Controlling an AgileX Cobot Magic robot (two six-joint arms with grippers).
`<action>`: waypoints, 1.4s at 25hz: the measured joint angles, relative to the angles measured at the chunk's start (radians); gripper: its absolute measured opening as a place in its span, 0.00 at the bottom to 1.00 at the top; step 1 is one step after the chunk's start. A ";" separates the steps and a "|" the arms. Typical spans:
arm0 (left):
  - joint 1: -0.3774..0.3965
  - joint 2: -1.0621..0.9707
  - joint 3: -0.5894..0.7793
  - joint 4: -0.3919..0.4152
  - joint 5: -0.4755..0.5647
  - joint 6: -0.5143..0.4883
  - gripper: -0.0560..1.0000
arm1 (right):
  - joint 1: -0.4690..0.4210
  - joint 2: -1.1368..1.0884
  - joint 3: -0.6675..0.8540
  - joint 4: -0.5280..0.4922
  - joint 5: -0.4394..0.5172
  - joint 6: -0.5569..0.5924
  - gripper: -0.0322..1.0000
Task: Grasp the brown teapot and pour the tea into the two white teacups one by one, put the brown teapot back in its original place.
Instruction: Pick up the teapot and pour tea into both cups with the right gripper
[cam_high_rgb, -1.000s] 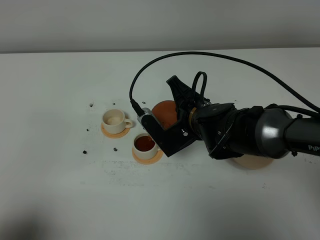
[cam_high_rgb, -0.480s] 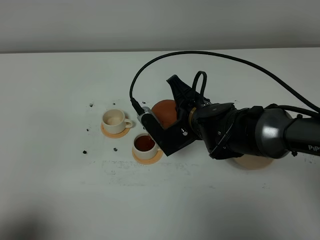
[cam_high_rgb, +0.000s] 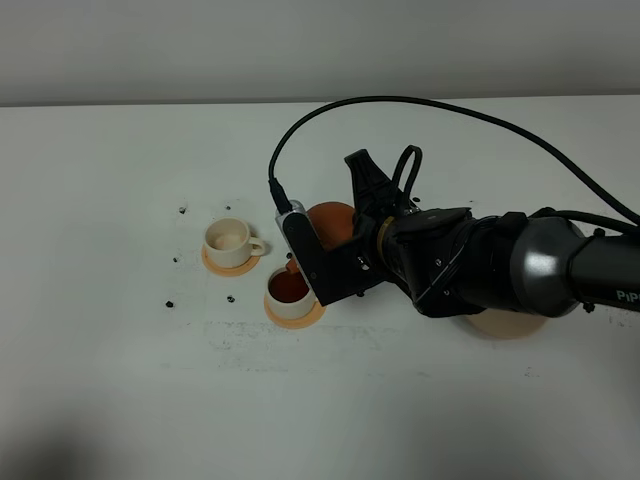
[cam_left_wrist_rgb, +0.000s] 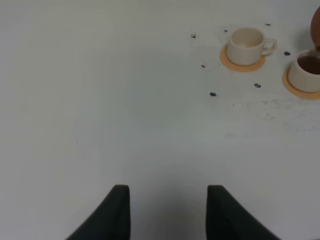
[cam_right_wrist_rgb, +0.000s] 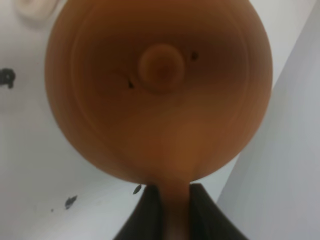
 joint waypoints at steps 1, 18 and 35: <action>0.000 0.000 0.000 0.000 0.000 0.000 0.40 | 0.000 0.000 0.000 0.002 0.001 0.000 0.12; 0.000 0.000 0.000 0.000 0.000 0.000 0.40 | 0.000 -0.179 -0.010 0.558 0.131 0.004 0.12; 0.000 0.000 0.000 0.000 0.000 0.000 0.40 | 0.008 -0.283 0.105 1.266 0.115 -0.055 0.12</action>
